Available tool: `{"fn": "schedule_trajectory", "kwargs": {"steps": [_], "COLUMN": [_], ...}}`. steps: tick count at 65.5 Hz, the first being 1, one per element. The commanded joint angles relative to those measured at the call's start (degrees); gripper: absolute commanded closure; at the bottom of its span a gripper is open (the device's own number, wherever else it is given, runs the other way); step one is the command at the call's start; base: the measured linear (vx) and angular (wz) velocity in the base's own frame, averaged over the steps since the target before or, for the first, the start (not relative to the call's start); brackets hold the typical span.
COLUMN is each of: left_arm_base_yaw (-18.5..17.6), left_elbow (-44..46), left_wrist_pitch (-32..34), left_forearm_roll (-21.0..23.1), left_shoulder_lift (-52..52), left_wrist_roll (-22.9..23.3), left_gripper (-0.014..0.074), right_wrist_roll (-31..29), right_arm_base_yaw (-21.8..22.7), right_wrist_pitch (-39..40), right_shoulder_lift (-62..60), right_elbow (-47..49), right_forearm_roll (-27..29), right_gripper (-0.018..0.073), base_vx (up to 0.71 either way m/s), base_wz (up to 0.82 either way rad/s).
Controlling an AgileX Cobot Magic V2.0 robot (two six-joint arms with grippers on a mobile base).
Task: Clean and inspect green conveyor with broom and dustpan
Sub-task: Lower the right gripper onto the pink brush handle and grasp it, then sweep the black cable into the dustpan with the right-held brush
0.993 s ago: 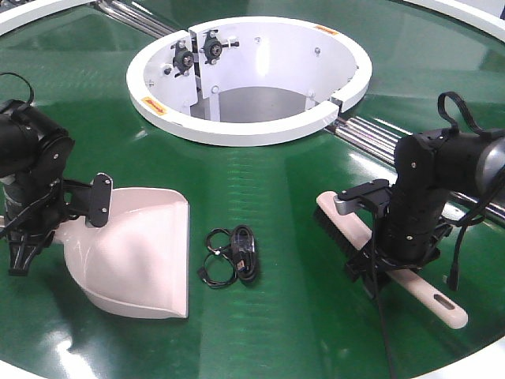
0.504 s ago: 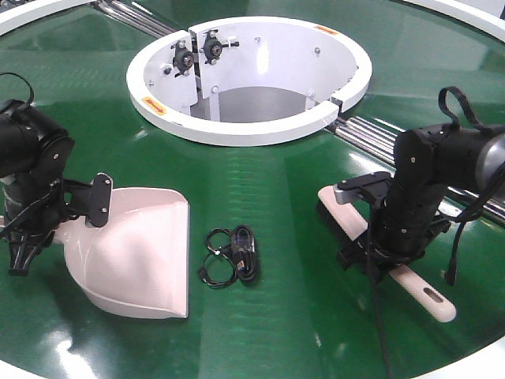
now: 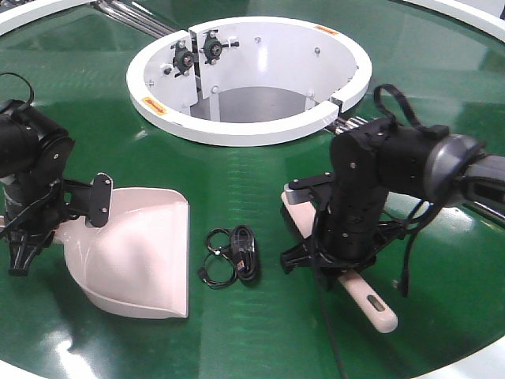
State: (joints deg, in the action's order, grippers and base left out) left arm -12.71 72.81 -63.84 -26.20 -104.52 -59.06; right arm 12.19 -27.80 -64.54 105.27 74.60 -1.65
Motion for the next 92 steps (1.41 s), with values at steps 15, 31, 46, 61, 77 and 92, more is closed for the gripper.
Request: {"fn": "schedule_trajectory", "kwargs": {"steps": [15, 31, 46, 61, 77, 92], "left_arm_base_yaw": [-0.3, -0.3, -0.3, -0.3, -0.3, -0.3], "left_elbow": [1.7, 1.7, 1.7, 1.7, 1.7, 1.7], "left_wrist_pitch": [-0.1, -0.1, -0.1, -0.1, -0.1, -0.1], "left_forearm_roll": [-0.9, -0.9, -0.9, -0.9, -0.9, -0.9], "left_shoulder_lift": [2.7, 2.7, 2.7, 2.7, 2.7, 2.7], "left_wrist_roll": [0.8, 0.8, 0.8, 0.8, 0.8, 0.8], "left_gripper": [0.0603, 0.0603, 0.0603, 0.0603, 0.0603, 0.0603], "right_wrist_roll": [5.0, 7.3, 6.2, 3.8, 3.5, 3.8], "right_arm_base_yaw": [-4.3, -8.5, -12.3, -16.9, -16.9, -16.7], "right_wrist_pitch": [-8.3, -9.5, -9.5, -9.5, -9.4, -9.4], "right_shoulder_lift": [3.3, 8.5, 13.3, 18.4, 20.9, 20.1], "right_elbow": [9.9, 14.9, 21.5, 33.8, 40.7, 41.2], "right_forearm_roll": [-0.7, 2.4, 9.2, 14.0, 17.2, 11.7], "right_gripper": [0.0564, 0.0564, 0.0564, 0.0564, 0.0564, 0.0560], "base_vx": [0.00, 0.00, 0.00, 0.00, 0.00, 0.00], "base_wz": [0.00, 0.00, 0.00, 0.00, 0.00, 0.00]}}
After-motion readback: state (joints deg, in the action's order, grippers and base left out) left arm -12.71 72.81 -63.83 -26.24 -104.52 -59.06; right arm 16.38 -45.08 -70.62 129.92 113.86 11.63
